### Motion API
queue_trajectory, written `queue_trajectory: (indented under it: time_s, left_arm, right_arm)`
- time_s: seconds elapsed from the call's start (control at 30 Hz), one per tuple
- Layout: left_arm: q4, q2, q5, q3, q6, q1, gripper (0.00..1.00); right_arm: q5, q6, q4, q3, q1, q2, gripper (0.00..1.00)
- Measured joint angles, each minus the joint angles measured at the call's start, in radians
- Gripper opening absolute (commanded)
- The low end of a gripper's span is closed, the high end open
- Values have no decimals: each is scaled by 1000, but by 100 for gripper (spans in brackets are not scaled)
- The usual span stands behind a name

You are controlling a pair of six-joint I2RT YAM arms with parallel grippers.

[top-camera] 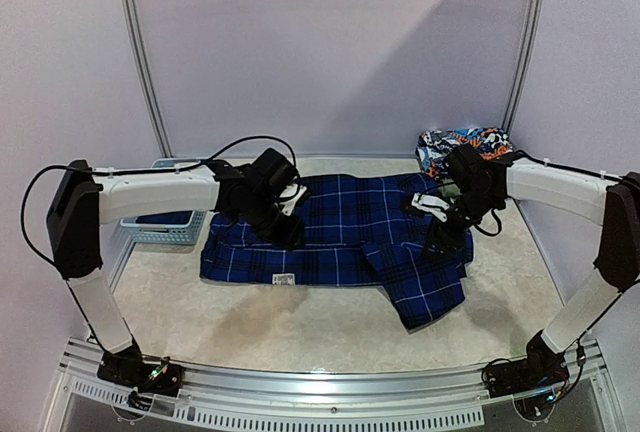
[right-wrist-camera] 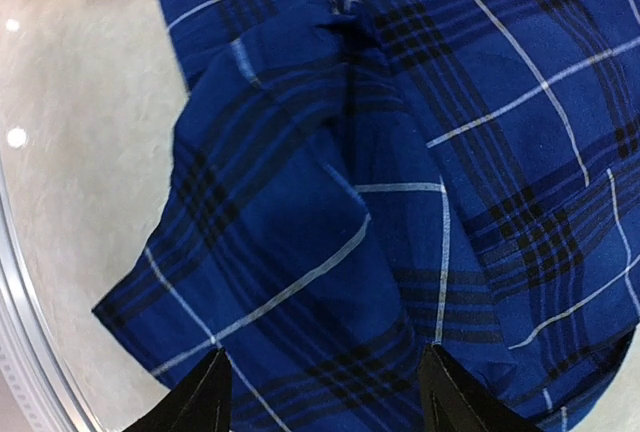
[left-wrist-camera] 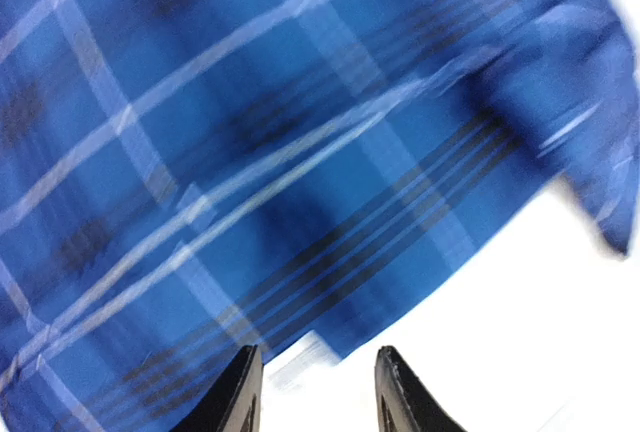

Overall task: Fold and stack the mixed laundry pile
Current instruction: Fold the crumpled shirt at the center of the board.

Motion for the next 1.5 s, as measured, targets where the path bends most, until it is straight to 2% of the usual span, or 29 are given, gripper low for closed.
queue_trajectory:
  time_s: [0.1, 0.23, 0.37, 0.5, 0.67, 0.9, 1.17, 1.33, 1.5]
  left_arm:
    - [120, 15, 24, 65, -36, -41, 38]
    - [362, 85, 77, 145, -144, -71, 36]
    - [602, 220, 147, 188, -290, -90, 33]
    - [695, 384, 208, 259, -381, -123, 32]
    - [689, 525, 261, 338, -434, -187, 31]
    - [608, 536, 284, 333, -434, -211, 32]
    - [565, 556, 285, 333, -402, -211, 35]
    - [464, 492, 234, 316, -304, -207, 37]
    - [306, 268, 129, 217, -187, -201, 38]
  right_arm:
    - [5, 64, 42, -1, 0, 41, 60]
    - [-7, 121, 55, -1, 0, 102, 58]
    - [-54, 147, 21, 1, -14, 116, 59]
    - [-101, 165, -28, 36, -83, 114, 59]
    - [-111, 175, -43, 81, -180, 109, 59]
    - [-78, 182, -39, 85, -215, 119, 59]
    - [47, 182, 26, 81, -215, 251, 59]
    - [130, 182, 50, 63, -215, 260, 59]
    - [172, 180, 45, 49, -214, 221, 64]
